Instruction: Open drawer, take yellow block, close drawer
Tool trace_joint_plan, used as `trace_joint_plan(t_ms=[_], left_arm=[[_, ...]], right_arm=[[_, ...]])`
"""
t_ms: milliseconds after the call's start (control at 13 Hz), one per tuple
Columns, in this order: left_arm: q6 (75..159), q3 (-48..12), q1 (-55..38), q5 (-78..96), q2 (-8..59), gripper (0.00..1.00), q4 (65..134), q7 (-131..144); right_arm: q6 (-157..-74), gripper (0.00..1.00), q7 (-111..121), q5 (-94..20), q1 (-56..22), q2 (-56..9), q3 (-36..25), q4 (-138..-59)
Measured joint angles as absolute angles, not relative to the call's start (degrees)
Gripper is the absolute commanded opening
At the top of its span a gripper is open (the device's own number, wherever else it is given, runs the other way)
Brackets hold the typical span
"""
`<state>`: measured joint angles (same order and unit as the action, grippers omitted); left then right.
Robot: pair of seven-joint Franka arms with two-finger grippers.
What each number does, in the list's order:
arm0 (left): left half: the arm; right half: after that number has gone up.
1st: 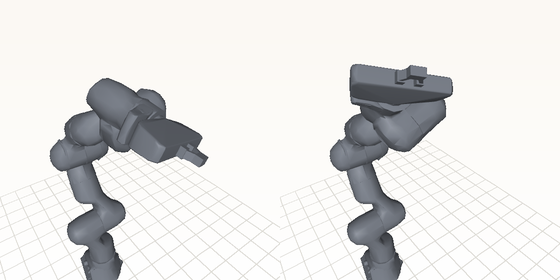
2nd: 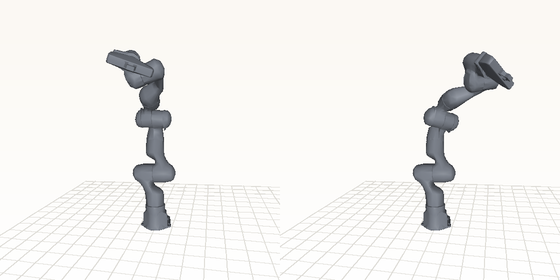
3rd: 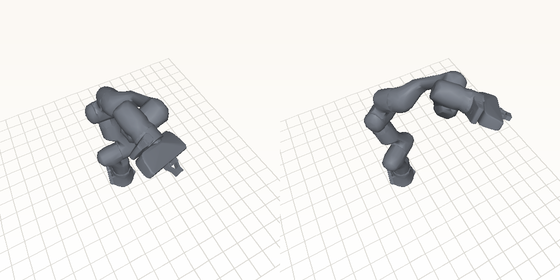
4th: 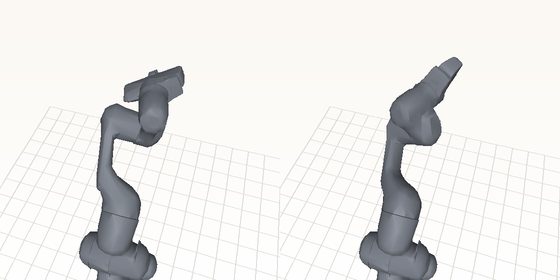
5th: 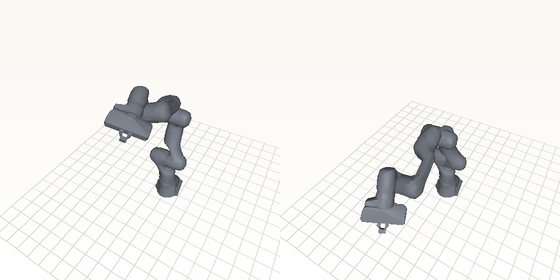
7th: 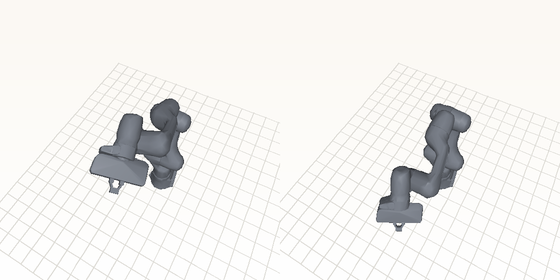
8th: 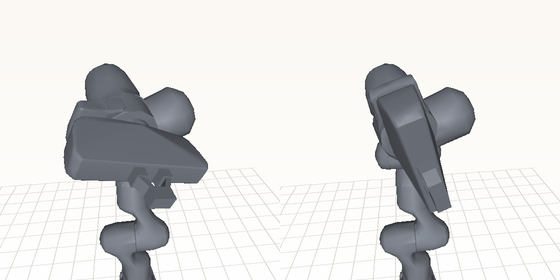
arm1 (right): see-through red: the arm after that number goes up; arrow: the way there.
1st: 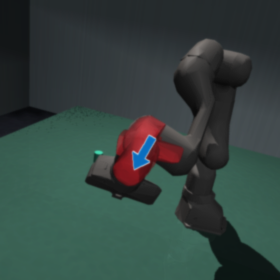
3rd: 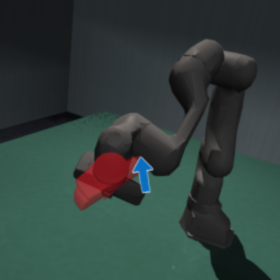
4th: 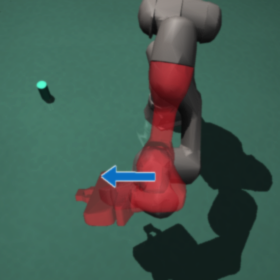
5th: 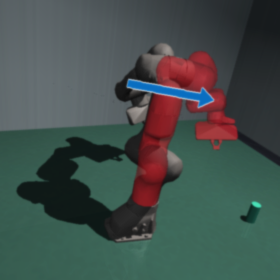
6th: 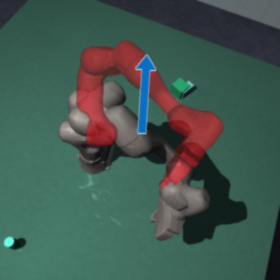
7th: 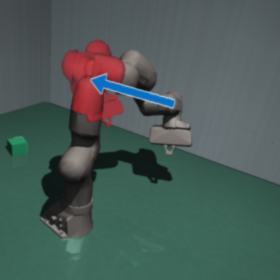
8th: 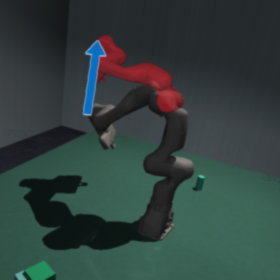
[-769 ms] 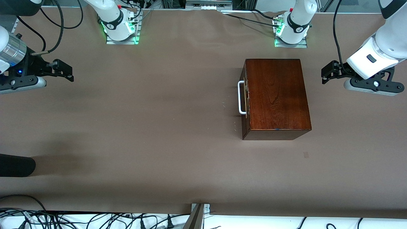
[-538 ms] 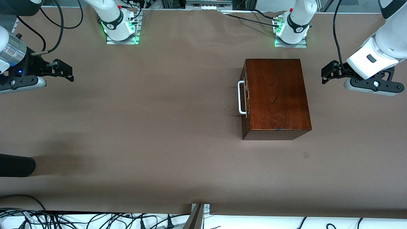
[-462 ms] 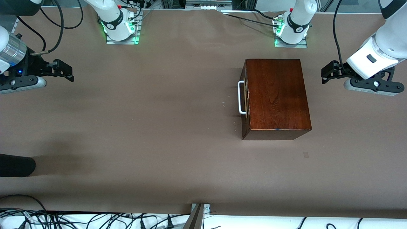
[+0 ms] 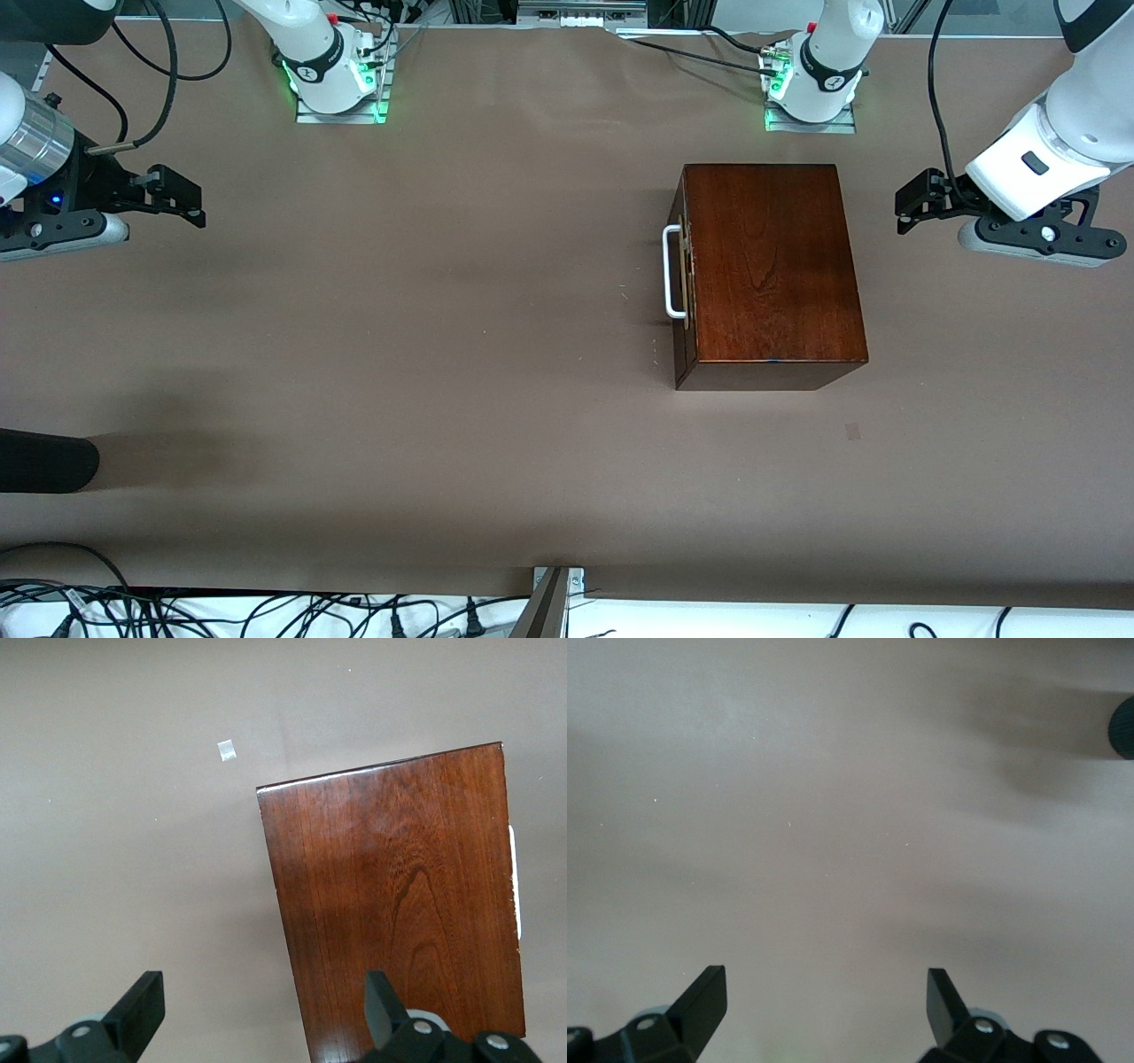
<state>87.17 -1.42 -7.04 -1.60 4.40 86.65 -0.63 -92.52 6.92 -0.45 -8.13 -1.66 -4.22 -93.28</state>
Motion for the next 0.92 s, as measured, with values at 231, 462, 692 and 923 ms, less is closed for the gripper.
trace_joint_plan(t_ms=[231,462,692,923], left_arm=[[87.00,-1.47,-7.06,-1.60,4.43,1.00,86.65,-0.63],[84.59,-1.75,-7.08,-1.60,4.67,1.00,86.65,-0.63],[80.60,-3.84,-7.16,-1.59,5.56,1.00,86.66,-0.63],[79.10,-9.40,-7.43,-1.55,6.55,1.00,86.65,2.02]], right_arm=[[-92.52,1.00,6.92,-0.45,-8.13,-1.66,-4.22,-93.28],[-92.52,1.00,6.92,-0.45,-8.13,-1.66,-4.22,-93.28],[-92.52,1.00,6.92,-0.45,-8.13,-1.66,-4.22,-93.28],[-92.52,1.00,6.92,-0.45,-8.13,-1.66,-4.23,-93.28]])
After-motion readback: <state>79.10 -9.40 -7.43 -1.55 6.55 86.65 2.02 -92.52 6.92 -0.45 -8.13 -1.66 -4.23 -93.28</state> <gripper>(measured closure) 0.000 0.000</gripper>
